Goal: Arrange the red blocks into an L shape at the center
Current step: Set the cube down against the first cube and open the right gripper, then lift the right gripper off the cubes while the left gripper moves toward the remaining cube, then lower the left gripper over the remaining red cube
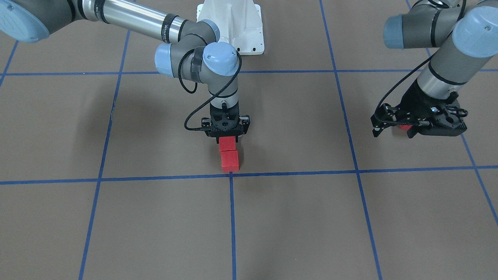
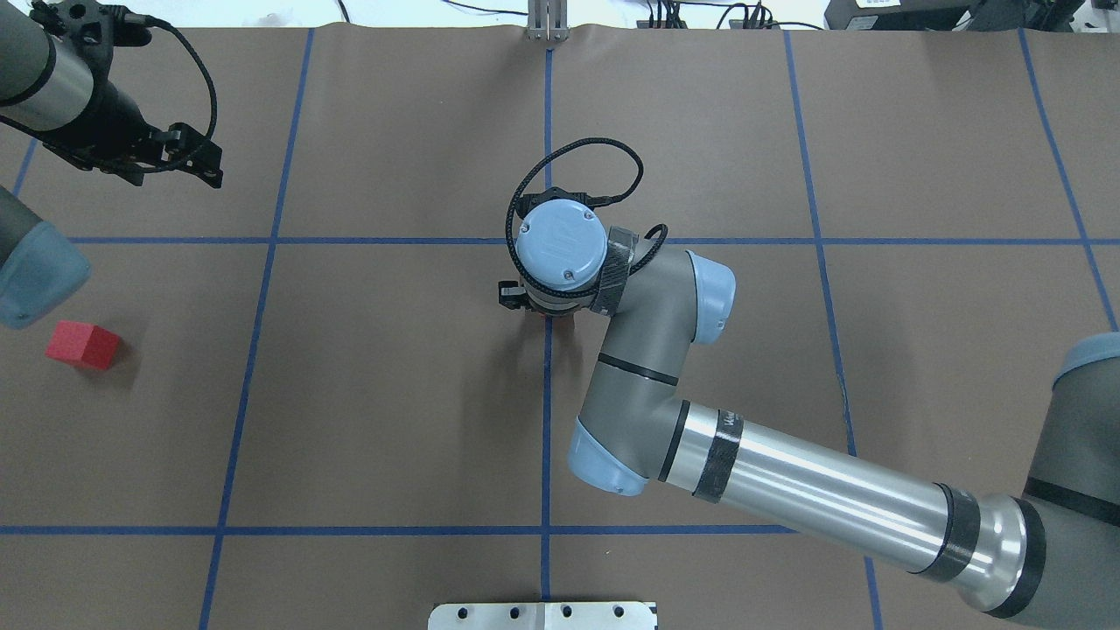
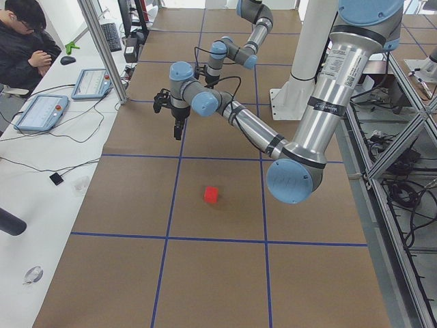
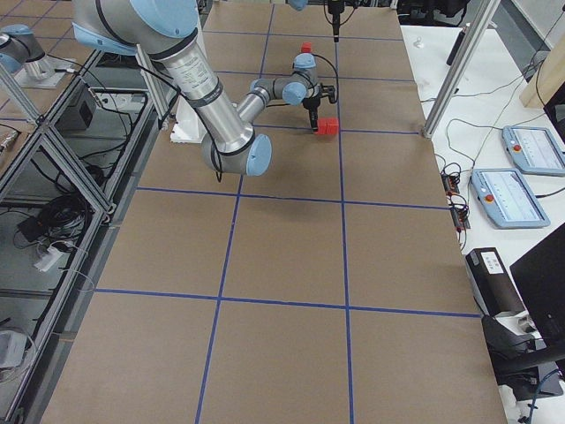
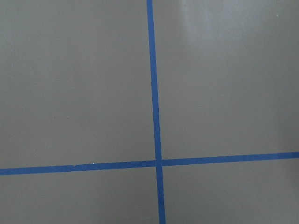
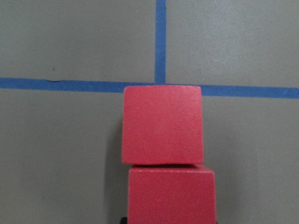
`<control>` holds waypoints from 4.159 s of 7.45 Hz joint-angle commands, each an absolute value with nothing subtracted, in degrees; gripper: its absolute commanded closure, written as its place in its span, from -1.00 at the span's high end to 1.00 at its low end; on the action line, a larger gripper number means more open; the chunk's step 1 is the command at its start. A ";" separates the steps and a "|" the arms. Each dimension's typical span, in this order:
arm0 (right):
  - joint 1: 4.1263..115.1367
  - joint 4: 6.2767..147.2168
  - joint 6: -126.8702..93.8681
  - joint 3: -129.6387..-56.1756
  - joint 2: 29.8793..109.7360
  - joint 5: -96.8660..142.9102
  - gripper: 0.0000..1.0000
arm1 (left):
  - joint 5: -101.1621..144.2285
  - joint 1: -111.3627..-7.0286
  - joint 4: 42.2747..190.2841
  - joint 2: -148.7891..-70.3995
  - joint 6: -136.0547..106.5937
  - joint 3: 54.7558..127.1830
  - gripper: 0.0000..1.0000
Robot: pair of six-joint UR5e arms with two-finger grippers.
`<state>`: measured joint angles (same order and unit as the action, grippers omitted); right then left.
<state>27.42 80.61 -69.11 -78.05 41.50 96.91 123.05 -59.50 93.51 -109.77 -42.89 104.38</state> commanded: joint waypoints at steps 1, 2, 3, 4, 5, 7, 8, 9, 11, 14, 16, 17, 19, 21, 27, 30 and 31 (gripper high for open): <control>27.42 80.60 -69.17 -78.05 41.48 96.77 0.58 | 123.05 -59.50 93.52 -109.78 -42.80 104.33 0.99; 27.42 80.60 -69.17 -78.05 41.48 96.77 0.60 | 123.05 -59.50 93.52 -109.78 -42.80 104.33 0.99; 27.77 80.51 -69.17 -78.13 41.22 96.85 0.64 | 123.05 -59.50 93.52 -109.78 -42.80 104.33 0.99; 28.73 79.99 -69.34 -78.48 41.05 96.86 0.72 | 123.05 -59.50 93.52 -109.69 -42.80 104.33 0.99; 30.31 79.81 -69.35 -80.05 40.78 98.33 0.95 | 123.05 -59.50 93.52 -109.69 -42.80 104.41 0.99; 34.43 82.07 -69.17 -84.09 41.22 104.11 0.97 | 123.05 -59.68 93.52 -109.08 -42.80 104.68 0.99; 36.54 85.66 -68.21 -87.07 41.74 106.06 0.97 | 122.70 -59.68 94.12 -104.98 -42.63 106.85 0.99; 37.95 87.43 -66.11 -88.93 42.62 107.04 0.97 | 122.70 -59.68 98.31 -100.33 -42.63 108.09 0.99; 39.20 87.10 -64.78 -89.12 44.90 108.02 0.97 | 122.61 -59.77 110.25 -90.22 -43.24 108.11 0.99; 40.08 82.83 -63.54 -90.60 49.10 108.37 0.97 | 122.34 -59.77 121.85 -80.27 -43.06 106.89 0.99; 40.69 82.35 -63.46 -90.62 49.39 108.46 0.97 | 119.21 -59.33 122.52 -81.03 -43.33 103.30 0.99; 40.69 82.35 -63.46 -90.53 49.48 108.37 0.97 | 119.09 -59.24 122.61 -82.43 -43.50 101.44 0.99; 40.78 82.27 -63.46 -90.53 49.40 108.37 0.97 | 119.09 -57.67 127.49 -83.23 -47.25 97.49 0.99; 40.96 82.27 -63.46 -90.53 49.48 108.37 0.97 | 117.61 -53.89 131.04 -84.02 -50.89 95.71 0.99; 41.22 82.27 -62.93 -90.27 49.48 108.37 0.97 | 117.51 -52.65 130.96 -83.41 -49.92 95.19 0.99; 41.22 82.27 -62.93 -90.26 49.40 108.37 0.97 | 117.51 -52.47 130.87 -84.28 -49.92 93.09 0.98; 41.22 82.27 -62.93 -90.26 49.39 108.28 0.97 | 117.42 -52.47 130.96 -85.33 -49.83 92.03 0.98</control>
